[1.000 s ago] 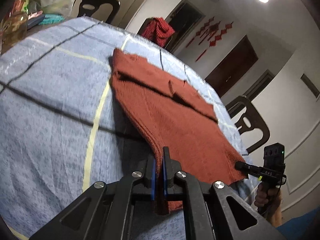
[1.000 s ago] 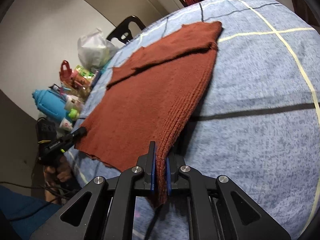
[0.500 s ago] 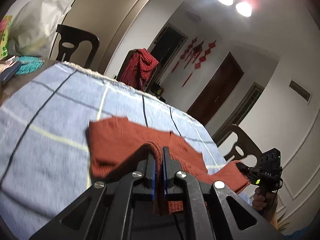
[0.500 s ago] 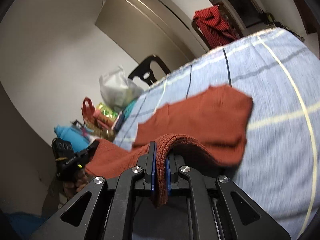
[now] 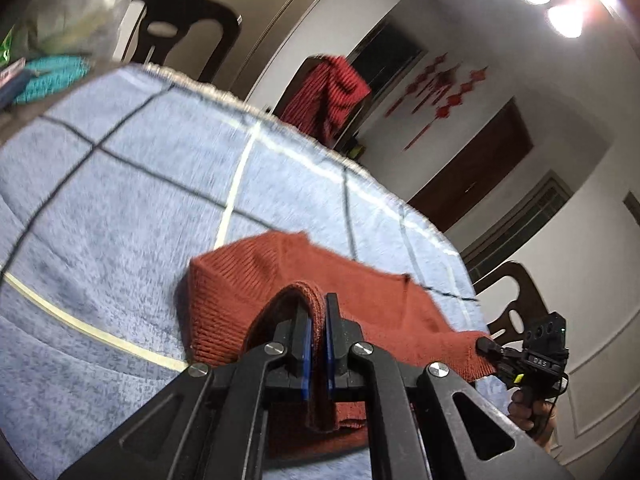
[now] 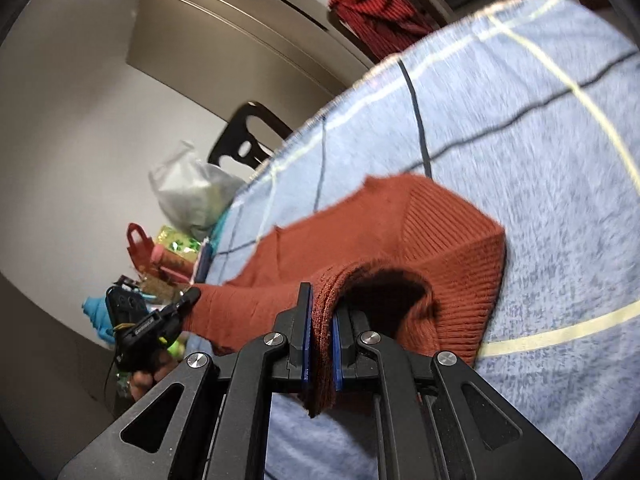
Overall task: Fold small clothes
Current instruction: 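Lift the held hem with both grippers and fold it toward the collar, then lay the hem down on the collar and open both grippers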
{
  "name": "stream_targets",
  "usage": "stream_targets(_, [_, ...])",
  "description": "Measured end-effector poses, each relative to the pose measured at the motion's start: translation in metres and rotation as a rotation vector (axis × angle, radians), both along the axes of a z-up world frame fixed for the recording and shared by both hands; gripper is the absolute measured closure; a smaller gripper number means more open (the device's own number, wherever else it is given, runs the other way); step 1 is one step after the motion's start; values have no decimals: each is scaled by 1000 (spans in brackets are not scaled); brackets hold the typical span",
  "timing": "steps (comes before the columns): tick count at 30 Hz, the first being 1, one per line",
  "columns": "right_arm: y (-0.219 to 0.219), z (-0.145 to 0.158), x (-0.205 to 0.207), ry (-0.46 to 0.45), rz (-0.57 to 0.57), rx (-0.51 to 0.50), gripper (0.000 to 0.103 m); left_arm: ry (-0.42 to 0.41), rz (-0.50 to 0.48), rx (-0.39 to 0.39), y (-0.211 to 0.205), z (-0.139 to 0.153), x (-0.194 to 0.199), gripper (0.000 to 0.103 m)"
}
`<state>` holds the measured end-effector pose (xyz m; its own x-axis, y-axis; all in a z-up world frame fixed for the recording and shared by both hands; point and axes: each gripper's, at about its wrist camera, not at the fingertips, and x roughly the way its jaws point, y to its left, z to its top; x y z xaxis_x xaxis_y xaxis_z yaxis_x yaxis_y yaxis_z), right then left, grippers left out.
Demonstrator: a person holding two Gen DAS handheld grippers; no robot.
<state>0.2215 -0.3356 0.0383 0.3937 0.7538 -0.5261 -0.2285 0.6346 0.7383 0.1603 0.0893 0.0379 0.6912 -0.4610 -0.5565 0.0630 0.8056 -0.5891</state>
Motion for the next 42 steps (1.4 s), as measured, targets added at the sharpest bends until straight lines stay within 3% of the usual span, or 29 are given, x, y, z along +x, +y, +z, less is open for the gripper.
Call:
stream_targets(6, [-2,0,17,22,4,28,94,28,8,-30,3,-6,15,96])
stream_targets(9, [-5,-11,38,96,-8,66,94,85,36,-44,7,-15,30,96])
stream_targets(13, [-14,-34,64,240,-82,131,87,203,91,-122,19,-38,48,96])
stream_targets(15, [-18,-36,66,250,-105,188,85,197,95,-142,20,-38,49,95])
stream_targets(17, [-20,-28,67,209,-109,211,75,172,101,-136,20,-33,47,95])
stream_targets(20, [-20,-22,69,179,-112,236,72,144,105,-140,22,-27,48,93])
stream_targets(22, [-23,-18,69,147,-123,250,72,113,128,-136,25,-20,47,73])
stream_targets(25, [-28,-16,68,135,-157,254,72,75,160,-148,34,-11,43,68])
stream_targets(31, [-29,1,52,26,-174,132,72,51,159,-20,29,-1,30,68])
stream_targets(36, [-4,16,31,-72,-86,-118,72,39,85,77,8,-1,15,68])
stream_targets(42, [26,6,-2,-125,25,-330,73,24,-43,176,-34,0,-10,68])
